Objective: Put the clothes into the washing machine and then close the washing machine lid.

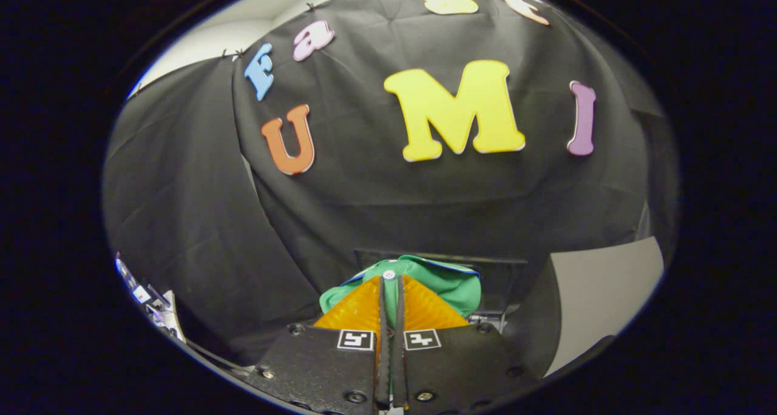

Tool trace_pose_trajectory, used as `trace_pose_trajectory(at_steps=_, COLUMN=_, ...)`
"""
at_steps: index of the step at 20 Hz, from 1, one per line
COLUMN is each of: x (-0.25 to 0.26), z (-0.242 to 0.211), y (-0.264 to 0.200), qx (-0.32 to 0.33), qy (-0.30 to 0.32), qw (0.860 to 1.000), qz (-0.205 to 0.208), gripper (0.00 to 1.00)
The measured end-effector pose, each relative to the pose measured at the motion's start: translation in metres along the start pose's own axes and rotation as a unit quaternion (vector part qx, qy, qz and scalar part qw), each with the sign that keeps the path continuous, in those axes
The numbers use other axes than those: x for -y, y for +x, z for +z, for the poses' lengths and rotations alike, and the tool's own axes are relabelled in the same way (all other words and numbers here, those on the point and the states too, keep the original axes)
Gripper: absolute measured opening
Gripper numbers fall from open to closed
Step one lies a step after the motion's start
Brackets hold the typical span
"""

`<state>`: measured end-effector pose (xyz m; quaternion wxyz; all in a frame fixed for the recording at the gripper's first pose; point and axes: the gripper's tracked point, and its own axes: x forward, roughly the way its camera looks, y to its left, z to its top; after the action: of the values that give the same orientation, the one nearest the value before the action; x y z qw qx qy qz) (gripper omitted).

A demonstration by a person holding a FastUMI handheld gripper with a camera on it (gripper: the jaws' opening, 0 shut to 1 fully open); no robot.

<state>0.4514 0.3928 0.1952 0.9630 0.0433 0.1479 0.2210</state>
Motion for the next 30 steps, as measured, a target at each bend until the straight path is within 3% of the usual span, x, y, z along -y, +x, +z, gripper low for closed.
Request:
trace_pose_trajectory(at_steps=9, x=0.029, z=-0.107, y=0.1, qx=-0.136, qy=0.018, qw=0.99, qz=-0.03, gripper=0.05)
trace_pose_trajectory(at_steps=19, x=0.063, z=-0.197, y=0.145, qx=-0.241, qy=0.076, qw=0.964, qz=-0.082, gripper=0.05)
trace_pose_trajectory(at_steps=22, x=0.066, z=-0.207, y=0.148, qx=-0.255, qy=0.105, qw=0.957, qz=-0.09, gripper=0.05)
trace_pose_trajectory(at_steps=30, x=0.071, z=-0.205, y=0.148, qx=-0.253, qy=0.095, qw=0.956, qz=-0.11, gripper=0.07)
